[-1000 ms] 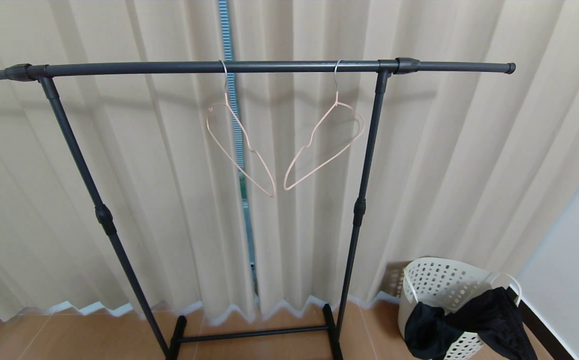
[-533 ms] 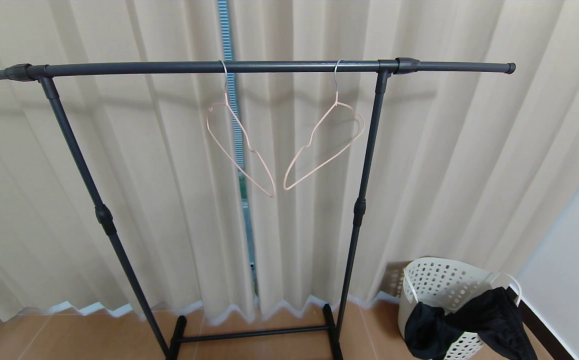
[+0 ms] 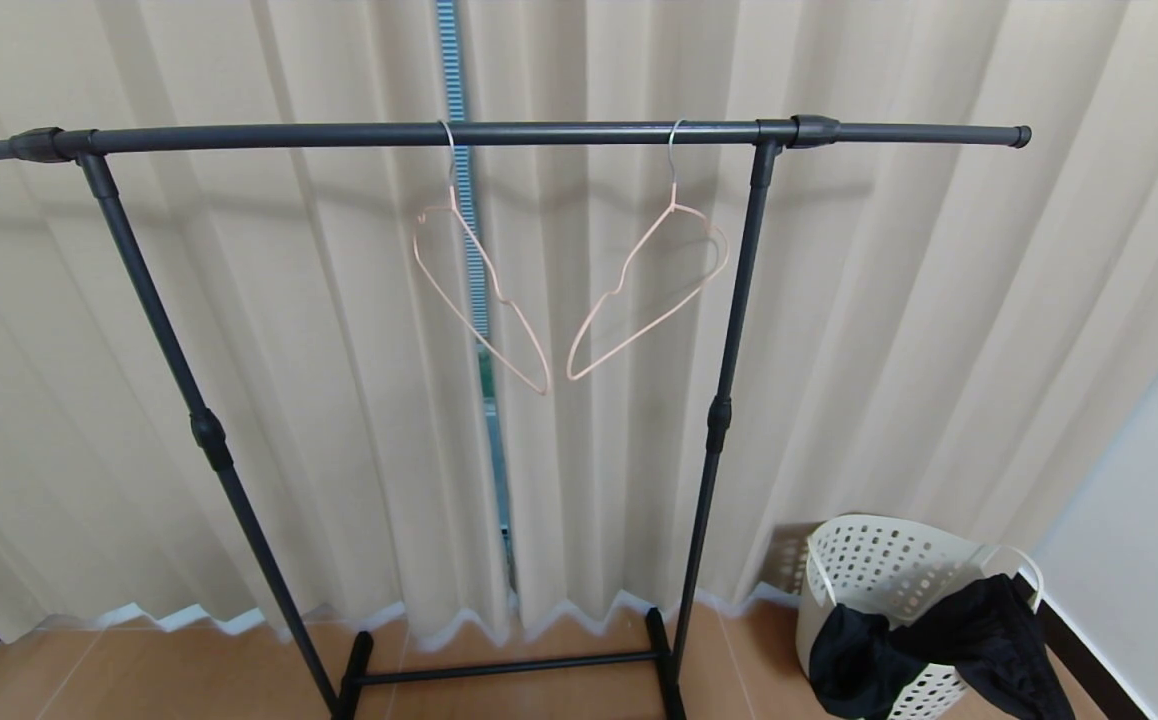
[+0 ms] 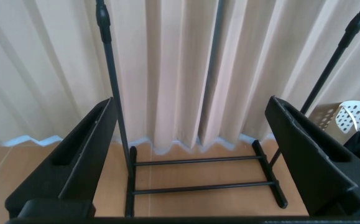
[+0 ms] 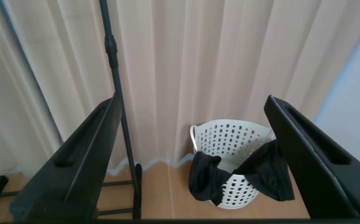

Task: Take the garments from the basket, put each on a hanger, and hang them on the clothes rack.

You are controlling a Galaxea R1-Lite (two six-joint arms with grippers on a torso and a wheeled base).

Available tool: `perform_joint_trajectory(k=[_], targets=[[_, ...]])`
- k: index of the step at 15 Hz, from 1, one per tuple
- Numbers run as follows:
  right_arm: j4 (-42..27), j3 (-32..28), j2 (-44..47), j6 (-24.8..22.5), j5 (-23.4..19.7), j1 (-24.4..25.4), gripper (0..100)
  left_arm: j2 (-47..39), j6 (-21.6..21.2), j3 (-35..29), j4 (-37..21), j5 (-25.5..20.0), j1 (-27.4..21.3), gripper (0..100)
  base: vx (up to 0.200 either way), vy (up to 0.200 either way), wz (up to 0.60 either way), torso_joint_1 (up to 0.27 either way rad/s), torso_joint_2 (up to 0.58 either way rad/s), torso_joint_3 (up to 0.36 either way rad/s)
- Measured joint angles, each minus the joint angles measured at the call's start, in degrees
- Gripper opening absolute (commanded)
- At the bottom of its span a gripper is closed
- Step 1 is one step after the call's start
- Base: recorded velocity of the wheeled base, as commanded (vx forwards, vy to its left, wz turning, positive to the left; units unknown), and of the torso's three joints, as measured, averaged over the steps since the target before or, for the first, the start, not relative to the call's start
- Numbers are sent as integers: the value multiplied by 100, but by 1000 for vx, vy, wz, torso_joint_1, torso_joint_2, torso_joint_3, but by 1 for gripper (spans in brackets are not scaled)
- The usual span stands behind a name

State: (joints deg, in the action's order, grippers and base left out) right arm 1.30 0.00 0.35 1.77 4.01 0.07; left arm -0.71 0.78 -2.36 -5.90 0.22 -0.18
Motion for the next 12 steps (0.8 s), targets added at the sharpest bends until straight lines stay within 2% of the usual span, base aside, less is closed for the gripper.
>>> perform_joint_trajectory(k=[5,12], targets=[[2,0,0,-2,0,0,100,0,-2,-2,10,0,0,100,0,0,0,-24,66,43],[2,0,0,0,1,-2,100,-2,6,-6,2,0,0,100,0,0,0,-148,459,309]])
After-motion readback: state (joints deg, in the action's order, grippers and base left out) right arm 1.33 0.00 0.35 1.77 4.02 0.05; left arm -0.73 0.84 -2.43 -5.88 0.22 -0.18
